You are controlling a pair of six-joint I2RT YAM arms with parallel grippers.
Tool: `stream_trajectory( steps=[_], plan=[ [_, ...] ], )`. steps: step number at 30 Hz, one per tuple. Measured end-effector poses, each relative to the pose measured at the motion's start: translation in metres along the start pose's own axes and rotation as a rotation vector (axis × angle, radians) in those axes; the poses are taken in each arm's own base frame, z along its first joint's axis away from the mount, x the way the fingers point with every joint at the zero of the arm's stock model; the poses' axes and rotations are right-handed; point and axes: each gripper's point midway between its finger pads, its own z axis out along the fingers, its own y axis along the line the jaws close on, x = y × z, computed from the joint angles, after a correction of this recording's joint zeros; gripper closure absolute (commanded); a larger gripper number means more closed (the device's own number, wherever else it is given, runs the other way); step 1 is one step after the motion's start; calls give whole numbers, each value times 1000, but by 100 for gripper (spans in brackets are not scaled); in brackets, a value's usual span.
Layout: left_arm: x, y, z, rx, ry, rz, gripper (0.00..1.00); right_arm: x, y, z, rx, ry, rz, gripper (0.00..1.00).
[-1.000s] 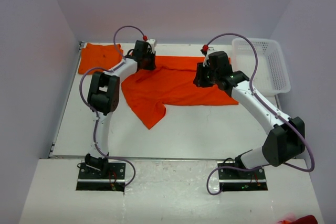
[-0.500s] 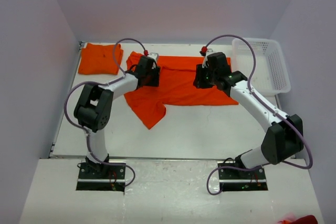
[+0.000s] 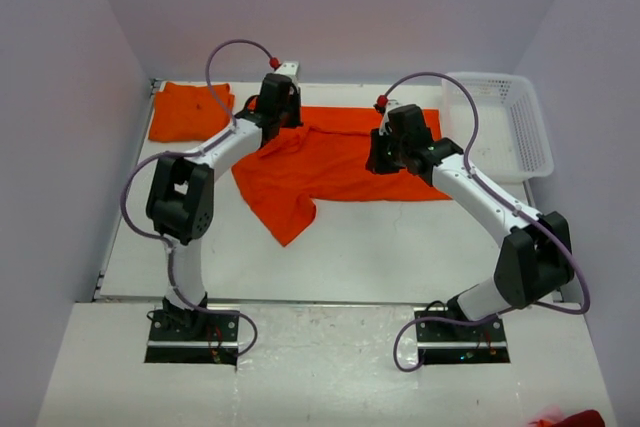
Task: Fold and stack the t-shirts
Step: Fold the flattened tshirt in 1/3 of the way
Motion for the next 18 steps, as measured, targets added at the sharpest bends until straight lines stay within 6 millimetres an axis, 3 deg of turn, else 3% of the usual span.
stream_trajectory(
  steps=[2,4,6,11,18],
  plan=[
    [3,7,20,36,34,-11,100,1,-2,0,11,-1,-3,86],
    [12,12,37,61,78,-18,80,0,-5,-2,25,-7,-6,82],
    [25,13,49,85,123,-20,66,-1,-6,-4,29,-14,-9,81],
    [52,3,54,138,208,-19,62,-6,-4,-10,26,-33,-16,81],
    [55,-3,52,158,222,-18,62,-6,-4,-10,27,-36,-16,80]
  ],
)
